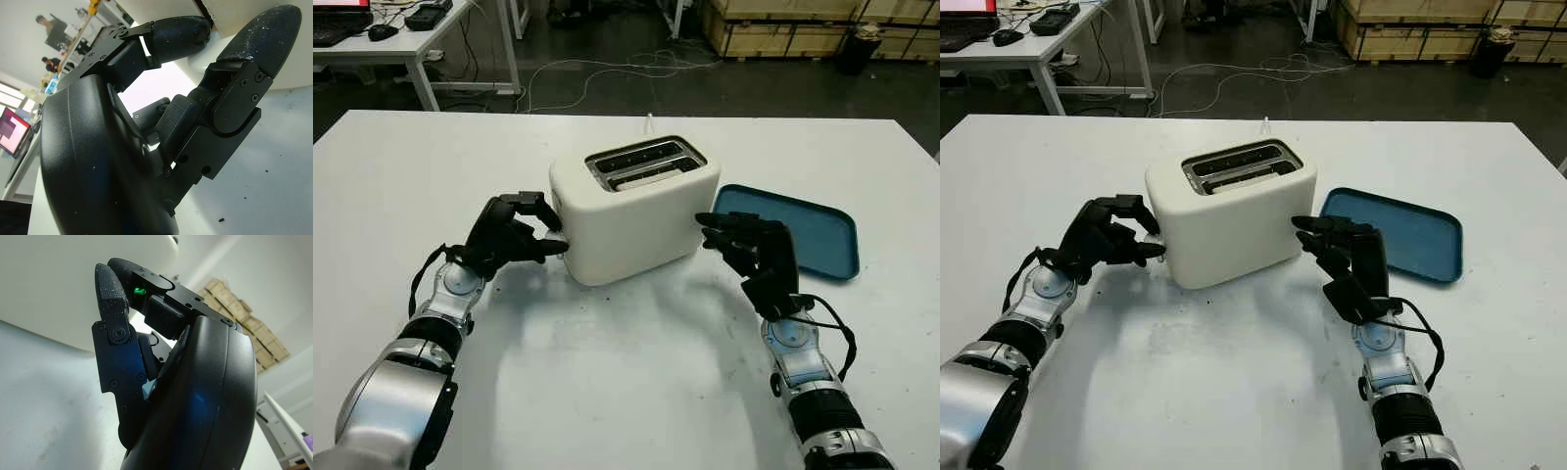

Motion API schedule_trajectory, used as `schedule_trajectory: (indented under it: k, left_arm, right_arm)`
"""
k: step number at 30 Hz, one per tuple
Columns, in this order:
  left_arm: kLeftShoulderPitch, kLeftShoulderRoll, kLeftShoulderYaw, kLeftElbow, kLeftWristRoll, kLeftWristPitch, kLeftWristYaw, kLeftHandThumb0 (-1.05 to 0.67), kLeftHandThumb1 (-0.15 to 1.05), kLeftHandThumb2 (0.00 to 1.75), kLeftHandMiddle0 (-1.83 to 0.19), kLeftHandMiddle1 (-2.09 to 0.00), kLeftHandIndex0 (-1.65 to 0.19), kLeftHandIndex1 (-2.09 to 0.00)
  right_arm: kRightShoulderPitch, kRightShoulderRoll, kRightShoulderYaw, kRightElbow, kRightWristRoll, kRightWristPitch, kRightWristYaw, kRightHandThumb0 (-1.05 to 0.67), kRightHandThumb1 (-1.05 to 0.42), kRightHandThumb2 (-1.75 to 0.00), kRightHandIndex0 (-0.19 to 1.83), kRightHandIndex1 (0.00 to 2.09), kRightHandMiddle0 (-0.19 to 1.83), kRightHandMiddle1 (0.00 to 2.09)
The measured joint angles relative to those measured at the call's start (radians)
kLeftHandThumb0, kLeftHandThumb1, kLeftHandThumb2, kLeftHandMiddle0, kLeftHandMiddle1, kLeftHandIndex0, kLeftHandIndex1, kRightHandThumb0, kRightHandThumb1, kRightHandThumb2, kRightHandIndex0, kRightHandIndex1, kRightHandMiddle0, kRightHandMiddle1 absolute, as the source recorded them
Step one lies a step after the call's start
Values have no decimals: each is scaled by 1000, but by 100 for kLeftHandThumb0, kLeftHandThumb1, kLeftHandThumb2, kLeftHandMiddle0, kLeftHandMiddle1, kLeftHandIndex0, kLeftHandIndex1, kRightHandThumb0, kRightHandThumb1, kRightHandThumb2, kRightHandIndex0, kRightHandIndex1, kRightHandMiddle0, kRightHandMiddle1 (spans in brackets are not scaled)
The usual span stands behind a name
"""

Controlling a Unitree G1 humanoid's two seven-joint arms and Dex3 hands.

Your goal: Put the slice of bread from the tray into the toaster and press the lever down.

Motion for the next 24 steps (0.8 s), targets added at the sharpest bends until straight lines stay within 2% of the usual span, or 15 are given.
schedule_trajectory:
  k: [5, 8, 10, 11, 12, 13, 14, 17, 24]
  left_arm:
    - [-1, 6, -12, -13, 0, 13, -1, -105, 56, 2, -157, -87, -157, -29]
    - [5, 17, -17, -46, 2, 41, -18, -105, 65, 3, -157, -91, -157, -22]
    - [26, 27, -14, -93, 3, 53, -24, -105, 73, 3, -156, -84, -157, -13]
    - [42, 35, -5, -120, 3, 42, -25, -105, 76, 2, -156, -87, -156, -9]
    - [60, 46, 9, -148, 2, 21, -26, -105, 80, 1, -152, -96, -155, -6]
    - [79, 54, 23, -175, 1, -6, -27, -105, 86, 1, -141, -122, -152, -3]
    - [96, 59, 39, -205, 0, -38, -28, -105, 88, 1, -132, -138, -150, -2]
    - [133, 86, 81, -265, 0, -90, -57, -105, 92, 5, -114, -167, -142, -1]
    - [157, 141, 157, -360, 25, -145, -78, -105, 92, 15, -107, -174, -128, 0]
  right_arm:
    - [0, 0, 0, 0, 0, 0, 0, -50, -92, -3, 94, 99, 120, 0]
    - [0, 0, 0, 0, 0, 0, 0, -50, -92, -3, 95, 98, 120, 0]
    - [0, 0, -1, -1, 0, 1, 0, -51, -92, -2, 95, 98, 119, 0]
    - [0, 0, -1, -1, 0, 1, -1, -51, -92, -2, 95, 98, 119, 0]
    - [0, 0, -2, -1, 0, 1, -1, -52, -92, -2, 95, 98, 119, 0]
    - [0, 0, -4, -1, 1, 1, -1, -52, -92, -3, 96, 97, 119, 0]
    - [0, 0, -6, -1, 1, 1, -1, -52, -92, -3, 96, 97, 119, 0]
    - [0, 0, -7, -1, 1, 1, -1, -54, -92, -3, 97, 97, 119, 0]
    - [0, 0, -7, -7, 13, 3, 2, -55, -92, -3, 98, 95, 118, 0]
